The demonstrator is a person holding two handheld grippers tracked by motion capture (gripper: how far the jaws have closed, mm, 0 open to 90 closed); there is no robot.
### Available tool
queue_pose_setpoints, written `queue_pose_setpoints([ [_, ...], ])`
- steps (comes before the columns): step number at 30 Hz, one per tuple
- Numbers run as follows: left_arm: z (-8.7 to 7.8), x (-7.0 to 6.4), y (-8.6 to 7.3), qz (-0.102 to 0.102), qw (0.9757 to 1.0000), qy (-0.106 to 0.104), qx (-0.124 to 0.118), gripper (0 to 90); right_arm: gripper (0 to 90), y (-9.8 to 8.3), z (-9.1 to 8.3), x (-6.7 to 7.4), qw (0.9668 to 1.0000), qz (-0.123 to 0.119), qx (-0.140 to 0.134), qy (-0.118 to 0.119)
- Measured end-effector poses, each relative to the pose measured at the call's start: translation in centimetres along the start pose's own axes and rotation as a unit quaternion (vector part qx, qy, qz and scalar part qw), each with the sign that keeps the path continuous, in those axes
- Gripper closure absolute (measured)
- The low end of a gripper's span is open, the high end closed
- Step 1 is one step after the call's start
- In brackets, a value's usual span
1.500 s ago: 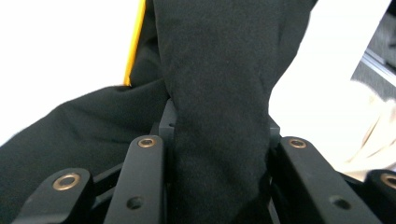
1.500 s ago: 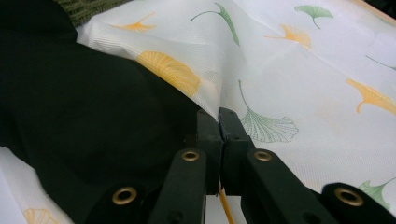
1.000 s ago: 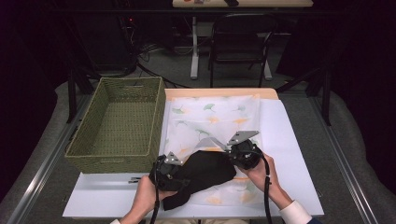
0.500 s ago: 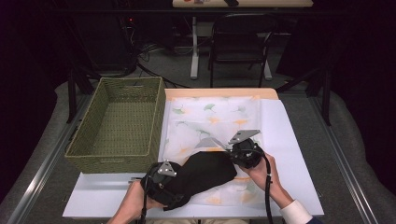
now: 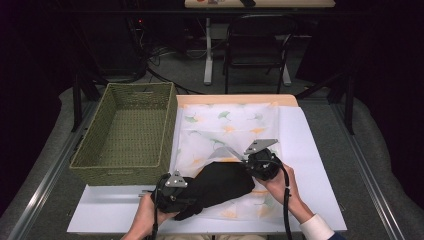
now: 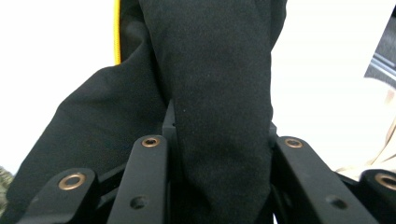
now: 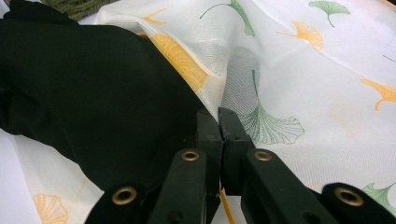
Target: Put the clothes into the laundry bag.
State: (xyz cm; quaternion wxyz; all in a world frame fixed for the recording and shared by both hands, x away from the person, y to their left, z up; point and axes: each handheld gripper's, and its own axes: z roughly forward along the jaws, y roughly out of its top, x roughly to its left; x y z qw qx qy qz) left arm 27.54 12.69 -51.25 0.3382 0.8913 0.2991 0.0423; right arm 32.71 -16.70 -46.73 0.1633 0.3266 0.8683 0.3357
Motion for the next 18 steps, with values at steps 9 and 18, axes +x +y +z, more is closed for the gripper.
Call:
queue_pose_setpoints([
  [9,-1.1,-0.1,2.5,-0.063,0.9975,0.017,-0.028,69.1,89.0,0.4,-0.3,0.3,0.9999,-0.002,-0.009,0.005],
  [18,1.7,-0.7,2.6,-0.038,0.9991,0.018,0.002,66.0,89.0,0.0,0.2,0.6,0.9998,0.001,0.001,0.019],
])
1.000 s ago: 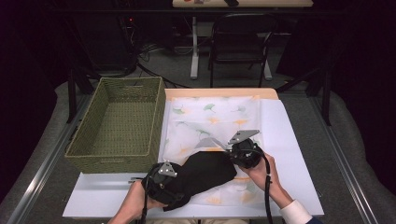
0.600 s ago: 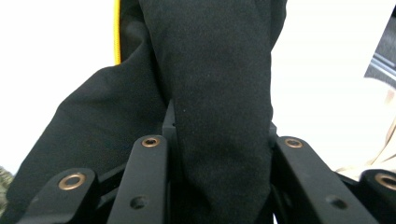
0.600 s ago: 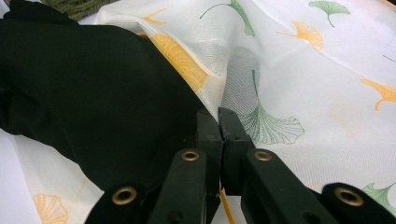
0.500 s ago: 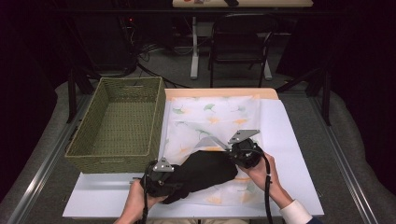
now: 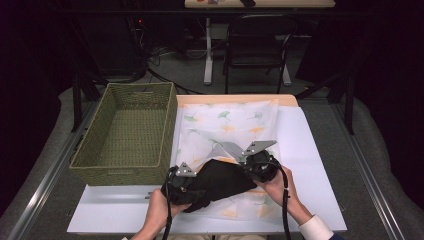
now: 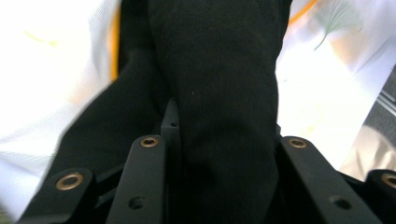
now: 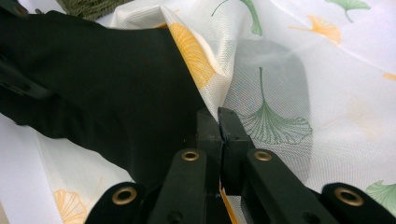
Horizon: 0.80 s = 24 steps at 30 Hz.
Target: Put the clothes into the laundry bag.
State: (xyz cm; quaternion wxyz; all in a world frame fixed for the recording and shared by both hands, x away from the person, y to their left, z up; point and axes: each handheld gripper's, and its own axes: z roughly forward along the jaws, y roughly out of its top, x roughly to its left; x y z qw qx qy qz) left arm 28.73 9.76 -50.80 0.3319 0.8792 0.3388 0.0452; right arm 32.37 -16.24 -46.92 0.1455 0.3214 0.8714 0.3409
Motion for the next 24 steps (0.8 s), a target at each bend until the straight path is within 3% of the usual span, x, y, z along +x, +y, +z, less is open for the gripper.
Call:
queue_pose_setpoints([
  [3,0.8,-0.1,-0.3,0.007,0.9999,-0.001,0.015,61.0,89.0,0.0,0.1,0.1,1.0000,-0.002,0.002,0.002],
  [6,0.6,0.1,-0.4,0.009,0.9997,0.003,0.021,47.3,89.0,0.0,0.1,0.1,1.0000,-0.003,0.003,0.002],
  [10,-0.8,0.1,-0.6,0.019,0.9997,0.003,0.017,29.3,89.0,0.0,0.1,0.1,1.0000,-0.002,0.003,0.002],
  [14,-2.0,-0.8,0.4,0.045,0.9989,0.010,0.006,21.7,89.0,0.0,0.1,0.1,1.0000,-0.003,0.003,0.000],
  [16,-1.7,-1.0,1.5,0.075,0.9969,0.012,0.021,20.7,89.0,0.1,0.1,0.1,1.0000,-0.004,0.003,-0.001],
  [19,-0.3,-0.9,2.9,0.087,0.9954,-0.003,0.039,19.0,89.0,0.2,0.1,0.1,1.0000,-0.004,0.003,-0.001],
  [21,1.4,-0.6,3.0,0.071,0.9957,-0.012,0.059,20.2,89.0,0.2,0.1,0.2,1.0000,-0.004,0.003,-0.001],
  [22,1.9,-0.5,2.9,0.073,0.9948,-0.014,0.070,21.7,89.0,0.2,0.1,0.2,1.0000,-0.004,0.003,-0.001],
  [24,2.7,-0.3,2.3,0.067,0.9952,-0.005,0.072,31.0,89.0,0.1,0.0,0.1,1.0000,-0.004,0.002,-0.001],
])
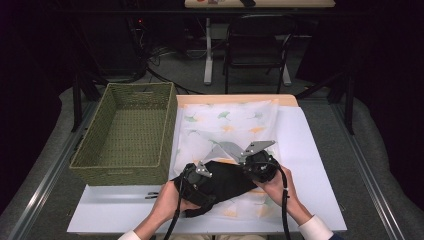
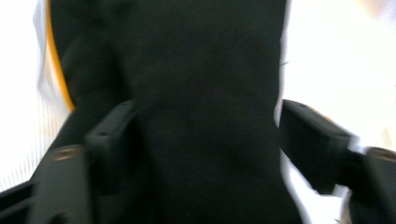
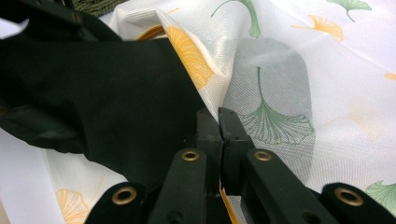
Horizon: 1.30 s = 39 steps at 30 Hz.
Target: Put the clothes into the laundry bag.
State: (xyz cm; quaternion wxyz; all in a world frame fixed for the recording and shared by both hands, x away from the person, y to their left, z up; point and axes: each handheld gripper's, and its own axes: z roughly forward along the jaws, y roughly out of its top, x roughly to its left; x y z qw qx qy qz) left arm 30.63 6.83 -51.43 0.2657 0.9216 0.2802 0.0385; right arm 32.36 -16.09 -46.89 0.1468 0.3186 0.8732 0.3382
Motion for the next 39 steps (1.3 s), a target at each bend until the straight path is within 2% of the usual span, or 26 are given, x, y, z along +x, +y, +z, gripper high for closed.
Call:
queue_pose_setpoints([
  [1,0.1,0.1,-0.1,0.002,1.0000,-0.002,0.001,39.9,89.0,-0.1,0.0,0.0,1.0000,0.001,0.001,-0.001],
  [3,-0.1,0.2,-0.2,-0.008,0.9999,-0.004,-0.013,54.3,89.0,-0.1,0.0,0.0,1.0000,0.002,0.000,-0.002],
  [5,-0.4,0.1,-0.3,-0.013,0.9995,0.001,-0.030,62.0,89.0,0.0,-0.1,0.0,1.0000,0.002,-0.002,-0.001],
  [6,-0.6,0.2,-0.3,-0.013,0.9992,0.004,-0.037,63.8,89.0,0.1,-0.2,0.1,1.0000,0.001,-0.004,0.002],
  [10,-1.9,0.6,0.2,-0.045,0.9966,0.022,-0.065,65.0,89.0,0.7,-0.8,0.4,0.9998,0.000,-0.019,0.007],
  [14,-1.4,0.5,1.3,-0.066,0.9946,0.031,-0.075,64.7,89.0,1.1,-1.1,0.7,0.9995,0.001,-0.028,0.013],
  [15,-0.9,0.5,1.5,-0.072,0.9937,0.032,-0.080,64.1,89.0,1.1,-1.1,0.8,0.9995,0.001,-0.028,0.015],
  [18,0.2,0.4,1.8,-0.064,0.9944,0.044,-0.071,59.5,89.0,0.8,-0.7,0.9,0.9997,0.001,-0.019,0.018],
  [20,0.4,0.4,1.6,-0.061,0.9951,0.041,-0.066,54.4,89.0,0.4,-0.3,0.9,0.9998,0.002,-0.010,0.018],
  [23,-0.2,0.3,1.4,-0.049,0.9955,0.047,-0.067,39.8,89.0,0.1,-0.1,0.6,0.9998,0.004,-0.006,0.019],
  [27,-1.6,0.2,0.6,-0.032,0.9964,0.029,-0.072,25.8,89.0,0.2,-0.4,0.6,0.9998,0.004,-0.010,0.017],
  [30,-2.8,-0.2,-0.4,-0.021,0.9964,0.024,-0.078,23.1,89.0,0.2,-0.3,0.6,0.9998,0.005,-0.008,0.017],
  [32,-3.1,-0.4,-0.9,-0.021,0.9963,0.032,-0.077,20.2,89.0,0.3,-0.2,0.5,0.9998,0.003,-0.008,0.017],
  [36,-2.6,-0.8,-2.5,-0.025,0.9973,0.038,-0.059,17.3,89.0,0.3,-0.2,0.5,0.9998,0.005,-0.007,0.018],
  [39,-1.6,-0.9,-3.4,-0.028,0.9984,0.031,-0.039,17.3,89.0,0.2,-0.2,0.5,0.9998,0.006,-0.006,0.018],
])
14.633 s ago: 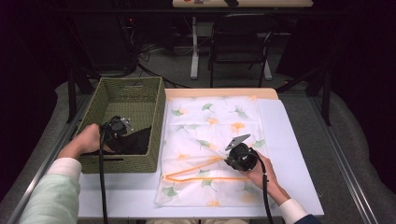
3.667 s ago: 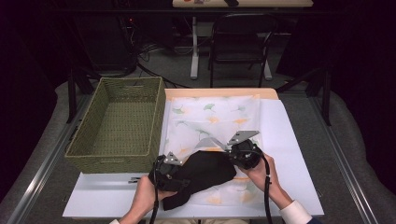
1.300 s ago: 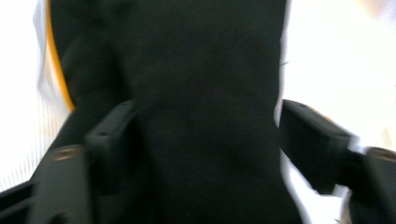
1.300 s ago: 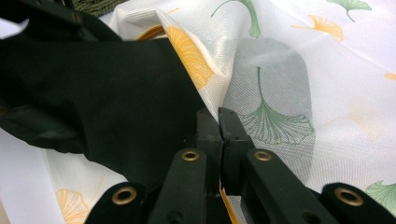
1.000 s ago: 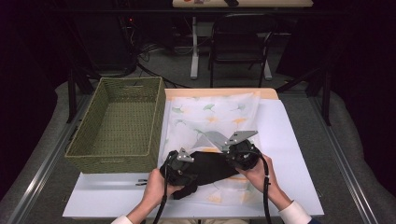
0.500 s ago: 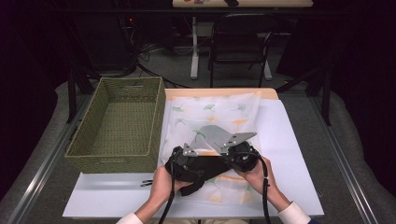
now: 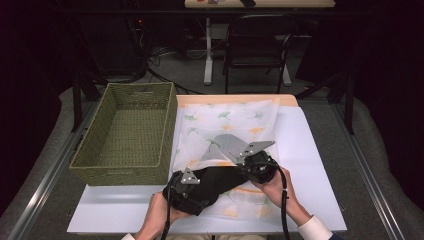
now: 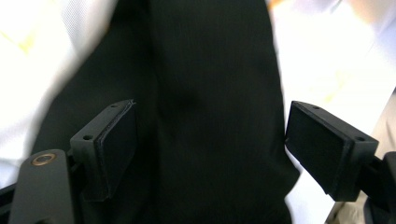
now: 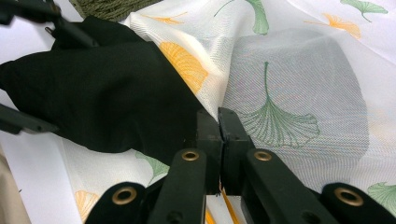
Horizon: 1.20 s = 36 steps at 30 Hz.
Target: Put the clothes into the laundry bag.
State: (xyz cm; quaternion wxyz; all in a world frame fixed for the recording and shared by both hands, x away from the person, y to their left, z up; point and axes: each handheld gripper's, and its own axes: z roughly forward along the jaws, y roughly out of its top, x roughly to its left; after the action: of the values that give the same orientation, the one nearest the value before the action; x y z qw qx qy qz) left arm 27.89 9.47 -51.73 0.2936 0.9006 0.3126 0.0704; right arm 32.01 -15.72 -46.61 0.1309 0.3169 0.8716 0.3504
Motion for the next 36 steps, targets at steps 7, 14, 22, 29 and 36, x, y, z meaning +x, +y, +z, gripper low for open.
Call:
queue_pose_setpoints([
  [7,0.8,0.1,-0.7,-0.018,0.9992,-0.012,-0.034,49.3,89.0,-0.1,0.2,-0.1,1.0000,0.003,0.005,0.003],
  [14,0.9,0.3,-0.5,-0.013,0.9981,-0.023,-0.056,78.1,89.0,0.0,0.1,-0.2,0.9999,0.009,0.003,0.013],
  [22,1.4,-0.4,1.7,-0.013,0.9975,-0.024,-0.066,79.5,89.0,0.2,-0.1,-0.1,0.9998,0.013,-0.003,0.016],
  [29,2.5,-0.5,2.9,-0.020,0.9968,-0.023,-0.074,79.3,89.0,0.2,-0.3,0.0,0.9997,0.016,-0.005,0.019],
  [36,4.1,-0.3,3.9,-0.026,0.9956,-0.011,-0.090,79.2,89.0,0.3,-0.4,0.1,0.9997,0.012,-0.006,0.019],
])
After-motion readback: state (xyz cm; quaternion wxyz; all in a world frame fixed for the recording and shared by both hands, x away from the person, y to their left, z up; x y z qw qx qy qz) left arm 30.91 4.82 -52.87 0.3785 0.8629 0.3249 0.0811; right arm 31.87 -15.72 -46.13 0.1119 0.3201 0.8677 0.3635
